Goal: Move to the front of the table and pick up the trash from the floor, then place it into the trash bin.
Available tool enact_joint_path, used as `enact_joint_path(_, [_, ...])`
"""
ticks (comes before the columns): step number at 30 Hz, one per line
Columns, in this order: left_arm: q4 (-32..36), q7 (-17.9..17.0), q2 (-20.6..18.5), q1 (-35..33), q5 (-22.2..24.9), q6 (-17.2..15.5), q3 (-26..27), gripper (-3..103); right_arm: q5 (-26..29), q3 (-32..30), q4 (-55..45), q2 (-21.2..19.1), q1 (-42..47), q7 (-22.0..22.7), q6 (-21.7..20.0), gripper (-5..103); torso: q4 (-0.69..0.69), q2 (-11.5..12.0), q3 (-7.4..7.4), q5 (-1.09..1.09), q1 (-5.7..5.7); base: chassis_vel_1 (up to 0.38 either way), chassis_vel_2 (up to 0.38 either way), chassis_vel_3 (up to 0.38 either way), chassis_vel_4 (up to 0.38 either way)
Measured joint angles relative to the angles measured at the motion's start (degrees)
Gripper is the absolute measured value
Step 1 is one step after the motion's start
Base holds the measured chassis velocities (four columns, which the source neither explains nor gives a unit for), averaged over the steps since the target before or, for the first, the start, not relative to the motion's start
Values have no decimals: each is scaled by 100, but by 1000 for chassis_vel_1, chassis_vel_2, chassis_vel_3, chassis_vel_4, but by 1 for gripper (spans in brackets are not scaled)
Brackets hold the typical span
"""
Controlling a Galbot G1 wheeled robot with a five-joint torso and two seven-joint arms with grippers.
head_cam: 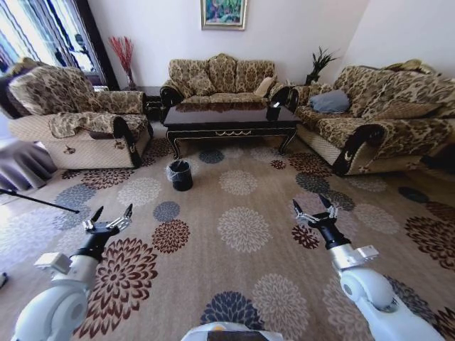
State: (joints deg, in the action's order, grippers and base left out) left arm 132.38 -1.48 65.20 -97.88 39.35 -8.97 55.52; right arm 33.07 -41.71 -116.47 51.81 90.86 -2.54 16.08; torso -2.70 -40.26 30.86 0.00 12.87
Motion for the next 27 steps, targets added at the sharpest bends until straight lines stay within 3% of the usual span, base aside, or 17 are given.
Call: enact_joint_path(27, [178,29,7,-174,-11,10,51,100,94,-165,-161,89,179,23,103,100,0,-669,389,0,278,0,0,0,0])
